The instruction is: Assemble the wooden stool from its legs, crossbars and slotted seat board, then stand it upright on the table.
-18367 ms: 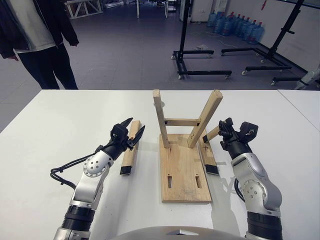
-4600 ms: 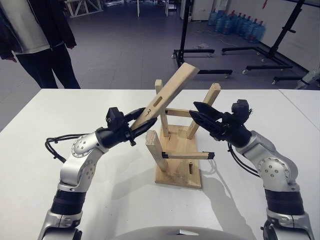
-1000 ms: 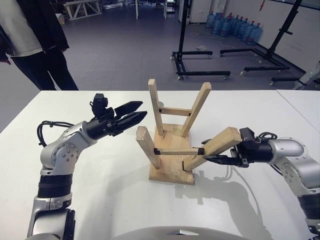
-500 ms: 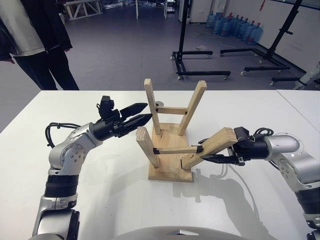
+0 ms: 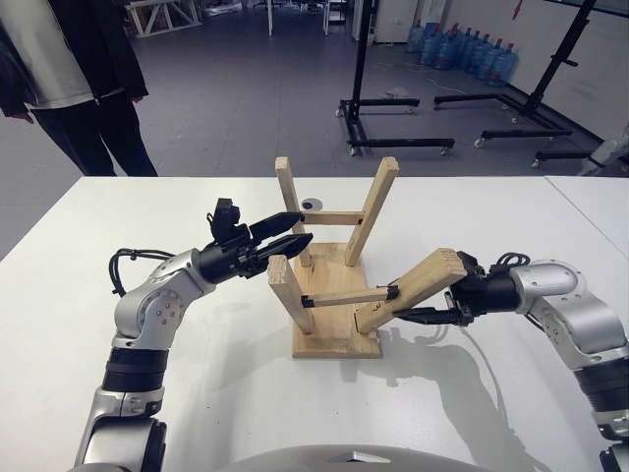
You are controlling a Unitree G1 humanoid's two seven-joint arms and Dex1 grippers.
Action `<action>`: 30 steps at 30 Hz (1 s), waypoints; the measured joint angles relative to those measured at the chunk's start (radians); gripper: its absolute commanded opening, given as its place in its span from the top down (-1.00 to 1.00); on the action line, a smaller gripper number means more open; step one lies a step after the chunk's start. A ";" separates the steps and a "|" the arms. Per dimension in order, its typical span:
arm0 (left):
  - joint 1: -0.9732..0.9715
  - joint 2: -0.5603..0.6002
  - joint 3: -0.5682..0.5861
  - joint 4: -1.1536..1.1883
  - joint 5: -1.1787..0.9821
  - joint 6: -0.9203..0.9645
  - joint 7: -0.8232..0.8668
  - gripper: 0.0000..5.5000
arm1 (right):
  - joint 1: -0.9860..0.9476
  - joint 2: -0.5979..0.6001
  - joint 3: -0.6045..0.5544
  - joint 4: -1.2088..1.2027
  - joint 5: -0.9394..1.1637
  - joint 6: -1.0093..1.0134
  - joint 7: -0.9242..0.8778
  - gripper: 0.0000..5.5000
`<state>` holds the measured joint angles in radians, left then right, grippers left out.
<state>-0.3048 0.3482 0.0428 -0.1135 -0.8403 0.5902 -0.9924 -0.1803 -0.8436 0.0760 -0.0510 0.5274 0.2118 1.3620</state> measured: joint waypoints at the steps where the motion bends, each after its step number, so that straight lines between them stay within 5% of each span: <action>1: 0.001 -0.002 0.000 0.000 0.000 -0.001 0.001 -0.39 | 0.000 0.004 -0.001 0.000 -0.001 0.004 -0.011 -0.19; 12: 0.031 0.004 0.051 -0.012 -0.007 -0.008 0.020 -0.39 | 0.201 -0.019 -0.069 -0.094 -0.016 0.074 -0.075 -0.19; 17: 0.113 0.129 0.121 -0.046 0.046 -0.020 0.021 -0.39 | 0.335 0.010 -0.046 -0.146 -0.039 0.101 -0.135 -0.19; 22: 0.298 0.313 -0.041 -0.042 0.310 -0.102 -0.060 -0.39 | 0.423 0.070 -0.039 -0.122 -0.089 0.051 -0.213 -0.19; 30: 0.384 0.278 -0.243 -0.028 0.461 -0.184 -0.063 -0.39 | 0.474 0.203 0.000 -0.072 -0.231 -0.087 -0.410 -0.19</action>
<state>0.0790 0.6262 -0.2002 -0.1413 -0.3797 0.4067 -1.0558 0.2938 -0.6408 0.0762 -0.1226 0.2964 0.1248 0.9520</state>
